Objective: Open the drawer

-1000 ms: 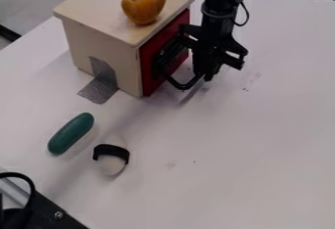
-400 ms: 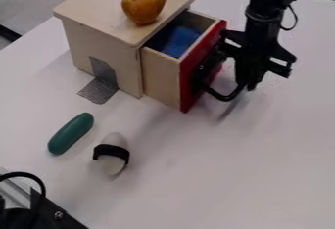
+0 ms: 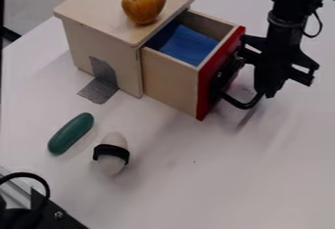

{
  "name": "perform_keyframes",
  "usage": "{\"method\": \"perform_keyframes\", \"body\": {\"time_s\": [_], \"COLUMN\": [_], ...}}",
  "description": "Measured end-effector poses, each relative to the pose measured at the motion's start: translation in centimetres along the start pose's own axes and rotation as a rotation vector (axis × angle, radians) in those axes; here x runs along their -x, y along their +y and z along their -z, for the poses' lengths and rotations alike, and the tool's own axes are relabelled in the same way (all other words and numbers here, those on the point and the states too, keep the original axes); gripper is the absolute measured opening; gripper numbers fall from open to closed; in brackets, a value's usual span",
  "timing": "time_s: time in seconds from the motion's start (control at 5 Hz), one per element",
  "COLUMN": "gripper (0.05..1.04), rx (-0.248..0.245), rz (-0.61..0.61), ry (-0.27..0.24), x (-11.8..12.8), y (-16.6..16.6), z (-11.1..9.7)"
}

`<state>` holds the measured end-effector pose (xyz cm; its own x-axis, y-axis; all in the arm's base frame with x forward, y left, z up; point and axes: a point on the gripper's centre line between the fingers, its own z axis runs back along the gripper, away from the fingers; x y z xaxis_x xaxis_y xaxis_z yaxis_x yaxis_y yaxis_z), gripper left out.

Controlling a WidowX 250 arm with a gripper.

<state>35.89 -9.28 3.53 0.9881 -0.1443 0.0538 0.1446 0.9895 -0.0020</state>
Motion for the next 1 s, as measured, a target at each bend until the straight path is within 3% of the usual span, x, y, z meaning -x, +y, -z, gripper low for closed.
{"method": "perform_keyframes", "body": {"time_s": [0.2,0.4,0.6,1.0], "gripper": [0.34,0.657,0.944,1.0], "rx": [-0.01,-0.008,0.005,0.038], "rz": [0.015,-0.013,-0.033,-0.065], "ry": [-0.012,-0.024,-0.061,-0.108], "x": [-0.4,-0.6,-0.5,1.3], "y": [-0.2,-0.3,-0.4,-0.4], "z": [-0.4,-0.4,-2.2,-7.0]}}
